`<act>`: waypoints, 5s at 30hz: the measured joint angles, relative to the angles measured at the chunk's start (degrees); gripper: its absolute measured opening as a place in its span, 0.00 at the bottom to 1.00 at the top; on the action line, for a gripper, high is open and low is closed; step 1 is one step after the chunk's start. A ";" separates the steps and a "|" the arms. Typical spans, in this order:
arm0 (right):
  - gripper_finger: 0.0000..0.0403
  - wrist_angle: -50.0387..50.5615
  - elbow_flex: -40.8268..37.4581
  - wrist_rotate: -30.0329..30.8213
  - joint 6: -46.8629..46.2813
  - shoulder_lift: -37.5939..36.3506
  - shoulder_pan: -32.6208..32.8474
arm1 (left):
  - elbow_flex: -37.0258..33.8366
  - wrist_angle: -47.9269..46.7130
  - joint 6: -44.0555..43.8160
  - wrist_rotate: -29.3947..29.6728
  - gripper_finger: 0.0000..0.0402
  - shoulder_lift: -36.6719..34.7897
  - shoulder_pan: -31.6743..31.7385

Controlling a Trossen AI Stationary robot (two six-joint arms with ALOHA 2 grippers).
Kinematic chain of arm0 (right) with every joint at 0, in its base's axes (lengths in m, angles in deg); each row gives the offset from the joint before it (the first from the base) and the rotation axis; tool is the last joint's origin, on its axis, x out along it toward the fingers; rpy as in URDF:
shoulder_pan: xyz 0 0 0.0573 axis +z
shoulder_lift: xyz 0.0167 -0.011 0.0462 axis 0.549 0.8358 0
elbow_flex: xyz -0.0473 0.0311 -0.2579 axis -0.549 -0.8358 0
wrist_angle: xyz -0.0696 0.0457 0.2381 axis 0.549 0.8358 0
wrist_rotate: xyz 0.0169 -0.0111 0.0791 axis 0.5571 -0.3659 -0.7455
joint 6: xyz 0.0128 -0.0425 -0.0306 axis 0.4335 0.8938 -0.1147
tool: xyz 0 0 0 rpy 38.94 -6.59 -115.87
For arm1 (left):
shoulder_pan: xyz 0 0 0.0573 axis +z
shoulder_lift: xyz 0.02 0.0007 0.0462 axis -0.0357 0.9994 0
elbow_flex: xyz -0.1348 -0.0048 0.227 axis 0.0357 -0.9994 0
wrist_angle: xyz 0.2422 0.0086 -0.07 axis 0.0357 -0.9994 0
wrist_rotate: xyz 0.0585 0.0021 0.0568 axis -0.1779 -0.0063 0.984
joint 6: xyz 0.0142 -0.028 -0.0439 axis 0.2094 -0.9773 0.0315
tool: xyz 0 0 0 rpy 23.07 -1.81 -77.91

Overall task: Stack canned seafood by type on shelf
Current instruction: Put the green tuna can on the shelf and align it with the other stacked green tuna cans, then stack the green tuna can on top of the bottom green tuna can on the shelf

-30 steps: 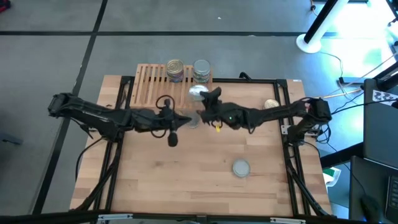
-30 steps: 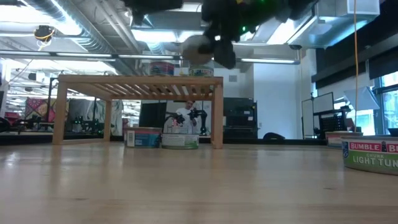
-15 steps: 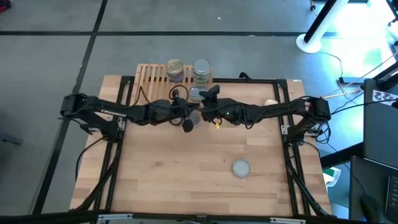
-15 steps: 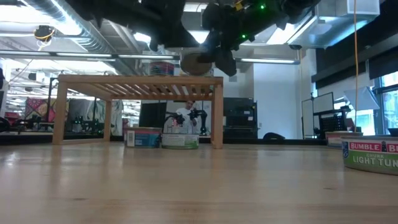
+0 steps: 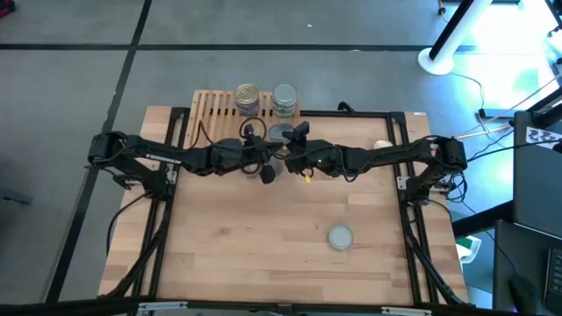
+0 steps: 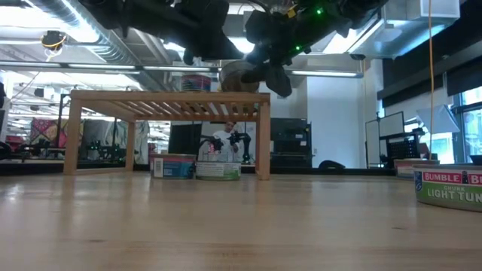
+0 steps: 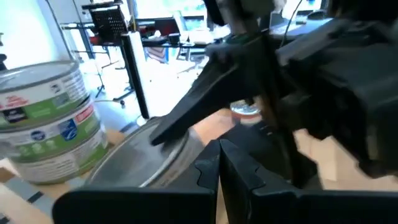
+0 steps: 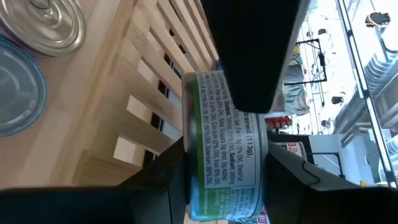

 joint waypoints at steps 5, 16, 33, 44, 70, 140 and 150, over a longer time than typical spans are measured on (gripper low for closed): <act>0.38 0.51 0.00 0.02 0.00 0.00 0.00 | 0.00 -2.20 -2.07 0.05 0.02 0.63 0.97; 0.45 1.98 0.00 -0.01 -0.06 0.00 0.02 | -0.01 -2.00 -1.88 0.09 0.02 1.07 1.04; 0.50 1.55 0.00 -3.15 -0.35 0.00 0.02 | 0.00 -2.34 -0.41 0.11 0.02 1.07 1.99; 0.67 1.56 0.00 -3.50 -0.26 0.00 0.02 | 0.00 -4.49 -0.50 0.17 0.02 1.07 4.30; 0.68 2.08 0.00 22.95 -0.66 -9.77 12.31 | 0.04 -4.88 4.46 0.09 0.02 -3.37 -1.56; 0.68 -19.34 -28.61 -17.61 -49.42 0.76 11.65 | 0.00 -16.04 4.21 4.03 0.36 21.21 -7.20; 0.68 -22.51 -28.59 -18.07 -49.49 3.04 11.67 | 0.11 -18.10 4.07 4.90 0.36 21.57 -7.26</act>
